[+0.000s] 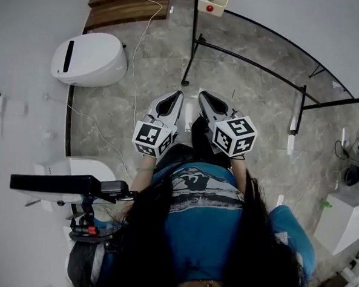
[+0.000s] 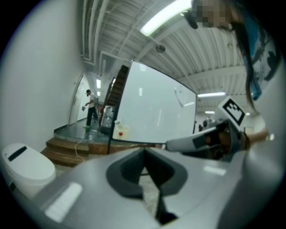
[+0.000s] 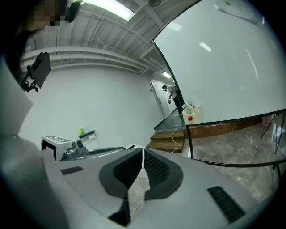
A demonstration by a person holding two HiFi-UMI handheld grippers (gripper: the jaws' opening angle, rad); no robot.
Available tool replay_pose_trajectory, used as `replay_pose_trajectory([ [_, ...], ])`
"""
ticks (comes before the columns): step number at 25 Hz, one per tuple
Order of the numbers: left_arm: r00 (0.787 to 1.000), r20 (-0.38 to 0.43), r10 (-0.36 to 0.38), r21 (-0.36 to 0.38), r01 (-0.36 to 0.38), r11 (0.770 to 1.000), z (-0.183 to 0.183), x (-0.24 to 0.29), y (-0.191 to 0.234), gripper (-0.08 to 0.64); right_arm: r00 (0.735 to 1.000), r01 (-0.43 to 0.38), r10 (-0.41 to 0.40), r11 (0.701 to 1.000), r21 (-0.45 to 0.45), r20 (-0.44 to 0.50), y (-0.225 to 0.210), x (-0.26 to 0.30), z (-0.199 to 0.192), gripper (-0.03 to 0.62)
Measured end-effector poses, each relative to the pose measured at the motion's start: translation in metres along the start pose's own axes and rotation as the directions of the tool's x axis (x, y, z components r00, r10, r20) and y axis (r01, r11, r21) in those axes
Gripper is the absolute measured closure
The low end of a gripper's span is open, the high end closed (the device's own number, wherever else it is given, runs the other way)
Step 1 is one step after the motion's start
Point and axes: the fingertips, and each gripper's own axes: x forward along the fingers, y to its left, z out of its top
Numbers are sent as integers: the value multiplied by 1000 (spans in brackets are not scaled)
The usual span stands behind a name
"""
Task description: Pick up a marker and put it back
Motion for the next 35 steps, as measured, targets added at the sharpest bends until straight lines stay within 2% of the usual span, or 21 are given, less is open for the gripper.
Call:
replay_pose_trajectory([
  [5,1000,-8,14,-2,-14,1000,13,44,27,557,1000,0,0,1000,3,-1,-40,31,27,571],
  [11,999,-9,47,-27,-47,999,17,130,69,557,999,-23,23,1000,-14,-26,-114,86,61,571],
  [15,999,9,49,-19,-49,999,39,163,76,557,999,-32,31,999,-28,-16,-137,97,90,571],
  [21,998,7,65,-14,-65,998,51,209,85,557,998,-54,54,998,-36,-14,-178,116,116,571],
  [26,997,-6,76,-11,-76,997,57,231,91,557,997,-71,71,997,-33,-12,-201,134,131,571],
  [35,994,-55,94,-11,-95,995,52,257,116,557,995,-90,90,996,-7,-39,-223,167,133,571],
])
